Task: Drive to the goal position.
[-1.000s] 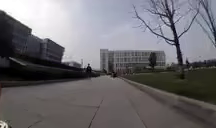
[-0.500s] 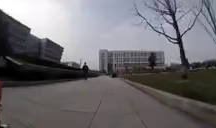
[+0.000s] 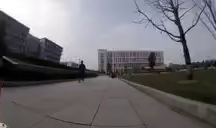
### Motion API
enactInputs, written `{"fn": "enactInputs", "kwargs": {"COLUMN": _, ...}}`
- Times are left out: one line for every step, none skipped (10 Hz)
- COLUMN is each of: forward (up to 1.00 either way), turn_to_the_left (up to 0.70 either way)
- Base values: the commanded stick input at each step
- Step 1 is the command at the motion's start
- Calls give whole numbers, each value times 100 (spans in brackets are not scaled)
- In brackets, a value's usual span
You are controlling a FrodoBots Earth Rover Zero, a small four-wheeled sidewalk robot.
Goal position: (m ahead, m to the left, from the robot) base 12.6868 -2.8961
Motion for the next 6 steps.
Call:
{"fn": "enactInputs", "kwargs": {"forward": 70, "turn_to_the_left": 0}}
{"fn": "enactInputs", "kwargs": {"forward": 70, "turn_to_the_left": 0}}
{"fn": "enactInputs", "kwargs": {"forward": 70, "turn_to_the_left": 0}}
{"fn": "enactInputs", "kwargs": {"forward": 70, "turn_to_the_left": 0}}
{"fn": "enactInputs", "kwargs": {"forward": 70, "turn_to_the_left": 0}}
{"fn": "enactInputs", "kwargs": {"forward": 70, "turn_to_the_left": 0}}
